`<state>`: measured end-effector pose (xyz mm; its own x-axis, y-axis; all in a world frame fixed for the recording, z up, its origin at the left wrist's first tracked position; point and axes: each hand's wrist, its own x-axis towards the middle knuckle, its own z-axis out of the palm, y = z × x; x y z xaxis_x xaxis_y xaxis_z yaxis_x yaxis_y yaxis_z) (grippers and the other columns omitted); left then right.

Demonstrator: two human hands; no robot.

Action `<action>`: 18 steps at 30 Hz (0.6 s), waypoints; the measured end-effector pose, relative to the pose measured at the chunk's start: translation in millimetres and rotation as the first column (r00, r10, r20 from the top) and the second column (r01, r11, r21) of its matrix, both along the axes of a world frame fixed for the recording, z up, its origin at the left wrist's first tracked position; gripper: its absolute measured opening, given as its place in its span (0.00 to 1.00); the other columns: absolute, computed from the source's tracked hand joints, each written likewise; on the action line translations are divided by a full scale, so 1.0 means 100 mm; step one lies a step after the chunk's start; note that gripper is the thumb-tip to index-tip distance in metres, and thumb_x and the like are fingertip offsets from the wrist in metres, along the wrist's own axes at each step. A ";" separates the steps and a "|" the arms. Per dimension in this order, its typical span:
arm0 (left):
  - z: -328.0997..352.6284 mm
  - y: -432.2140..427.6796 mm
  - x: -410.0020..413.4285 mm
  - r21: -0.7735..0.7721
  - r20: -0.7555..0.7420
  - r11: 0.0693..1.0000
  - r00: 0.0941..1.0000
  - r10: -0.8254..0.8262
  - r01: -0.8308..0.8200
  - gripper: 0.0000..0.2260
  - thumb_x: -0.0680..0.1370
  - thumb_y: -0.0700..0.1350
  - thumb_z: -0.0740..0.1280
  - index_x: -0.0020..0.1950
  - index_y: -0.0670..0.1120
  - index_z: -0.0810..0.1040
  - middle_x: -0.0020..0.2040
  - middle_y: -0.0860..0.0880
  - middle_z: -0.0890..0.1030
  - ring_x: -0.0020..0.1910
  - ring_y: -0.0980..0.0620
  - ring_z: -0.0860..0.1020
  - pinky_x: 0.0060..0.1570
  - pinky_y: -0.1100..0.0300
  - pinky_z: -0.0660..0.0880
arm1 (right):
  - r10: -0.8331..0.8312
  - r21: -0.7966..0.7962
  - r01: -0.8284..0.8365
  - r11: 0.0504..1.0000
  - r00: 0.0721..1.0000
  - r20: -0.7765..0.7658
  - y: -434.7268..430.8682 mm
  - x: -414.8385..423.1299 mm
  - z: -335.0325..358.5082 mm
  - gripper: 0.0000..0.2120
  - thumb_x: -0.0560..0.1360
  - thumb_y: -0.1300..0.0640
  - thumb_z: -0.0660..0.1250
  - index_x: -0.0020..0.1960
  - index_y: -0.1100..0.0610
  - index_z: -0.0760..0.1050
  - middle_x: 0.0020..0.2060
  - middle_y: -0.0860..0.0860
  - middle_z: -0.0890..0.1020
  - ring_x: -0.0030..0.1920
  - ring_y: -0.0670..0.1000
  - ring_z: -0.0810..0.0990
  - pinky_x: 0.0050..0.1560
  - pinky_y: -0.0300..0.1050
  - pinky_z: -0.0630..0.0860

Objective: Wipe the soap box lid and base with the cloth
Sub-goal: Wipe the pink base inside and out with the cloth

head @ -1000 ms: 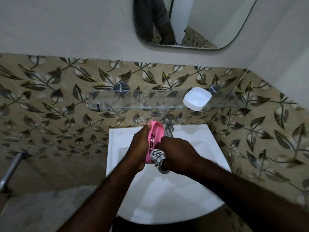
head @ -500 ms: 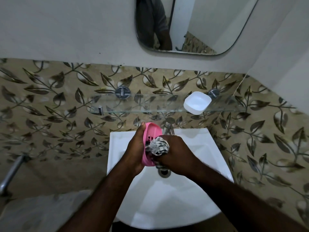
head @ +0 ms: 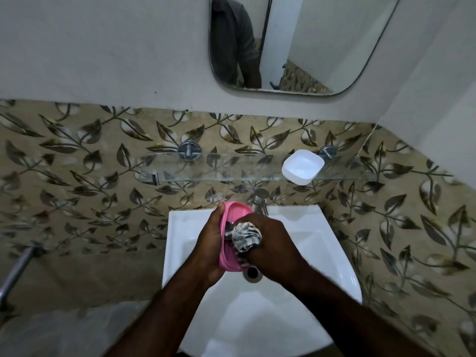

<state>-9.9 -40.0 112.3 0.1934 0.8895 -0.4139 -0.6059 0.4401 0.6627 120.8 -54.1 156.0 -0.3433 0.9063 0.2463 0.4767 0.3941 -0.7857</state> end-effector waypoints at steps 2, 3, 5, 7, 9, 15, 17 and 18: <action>0.04 0.01 0.03 0.040 -0.026 0.999 0.999 0.020 -0.019 0.25 0.79 0.62 0.56 0.55 0.45 0.84 0.50 0.43 0.86 0.44 0.47 0.85 0.43 0.53 0.80 | -0.162 0.058 0.160 0.985 0.987 0.018 0.12 -0.01 0.05 0.10 0.61 0.61 0.67 0.42 0.53 0.78 0.38 0.49 0.83 0.41 0.52 0.81 0.43 0.51 0.78; 0.07 0.02 0.04 0.064 -0.042 0.997 0.999 0.035 -0.032 0.23 0.80 0.60 0.56 0.56 0.46 0.83 0.51 0.44 0.86 0.44 0.48 0.85 0.42 0.54 0.80 | -0.225 0.085 0.222 0.971 0.974 0.033 0.16 -0.02 0.05 0.09 0.62 0.59 0.68 0.42 0.52 0.78 0.38 0.49 0.83 0.41 0.52 0.81 0.42 0.51 0.78; 0.10 0.04 0.03 0.095 -0.076 0.994 0.995 0.058 -0.051 0.22 0.79 0.60 0.57 0.54 0.47 0.84 0.51 0.45 0.86 0.44 0.49 0.85 0.40 0.56 0.79 | -0.299 0.107 0.292 0.950 0.953 0.052 0.18 -0.06 0.00 0.08 0.65 0.58 0.68 0.44 0.51 0.76 0.39 0.49 0.82 0.41 0.51 0.80 0.41 0.49 0.78; 0.11 0.04 0.01 0.108 -0.105 0.993 0.993 0.055 -0.044 0.21 0.79 0.59 0.58 0.54 0.47 0.84 0.52 0.45 0.86 0.47 0.49 0.85 0.44 0.56 0.78 | -0.345 0.094 0.341 0.935 0.938 0.023 0.13 -0.09 -0.08 0.09 0.66 0.58 0.68 0.45 0.50 0.76 0.39 0.46 0.81 0.40 0.49 0.79 0.40 0.47 0.77; 0.11 0.04 0.00 0.100 -0.122 0.995 0.992 0.037 -0.025 0.21 0.79 0.59 0.57 0.58 0.47 0.82 0.54 0.45 0.85 0.51 0.47 0.84 0.46 0.54 0.78 | -0.354 0.037 0.356 0.934 0.934 -0.055 0.10 -0.09 -0.12 0.10 0.66 0.61 0.68 0.46 0.49 0.76 0.39 0.45 0.82 0.41 0.47 0.80 0.42 0.49 0.78; 0.11 0.03 -0.01 0.110 -0.109 0.993 0.994 -0.030 0.042 0.20 0.80 0.59 0.56 0.53 0.49 0.84 0.52 0.45 0.86 0.45 0.49 0.85 0.34 0.57 0.80 | -0.335 -0.013 0.341 0.940 0.917 -0.217 0.07 -0.05 -0.11 0.14 0.63 0.62 0.67 0.44 0.46 0.78 0.39 0.46 0.83 0.42 0.49 0.82 0.43 0.53 0.80; 0.10 0.05 -0.02 0.104 -0.104 0.993 0.994 -0.041 0.052 0.21 0.80 0.59 0.57 0.54 0.48 0.83 0.51 0.44 0.86 0.43 0.47 0.85 0.36 0.56 0.81 | -0.330 0.015 0.343 0.939 0.913 -0.242 0.05 -0.05 -0.10 0.18 0.62 0.62 0.67 0.43 0.40 0.77 0.40 0.44 0.82 0.42 0.44 0.81 0.44 0.46 0.79; 0.10 0.05 -0.02 0.095 -0.106 0.993 0.993 -0.053 0.063 0.21 0.79 0.60 0.57 0.55 0.48 0.83 0.51 0.44 0.86 0.43 0.46 0.85 0.37 0.54 0.81 | -0.331 0.041 0.350 0.936 0.913 -0.240 0.05 -0.03 -0.08 0.19 0.62 0.62 0.67 0.44 0.38 0.77 0.40 0.43 0.82 0.43 0.43 0.80 0.43 0.41 0.78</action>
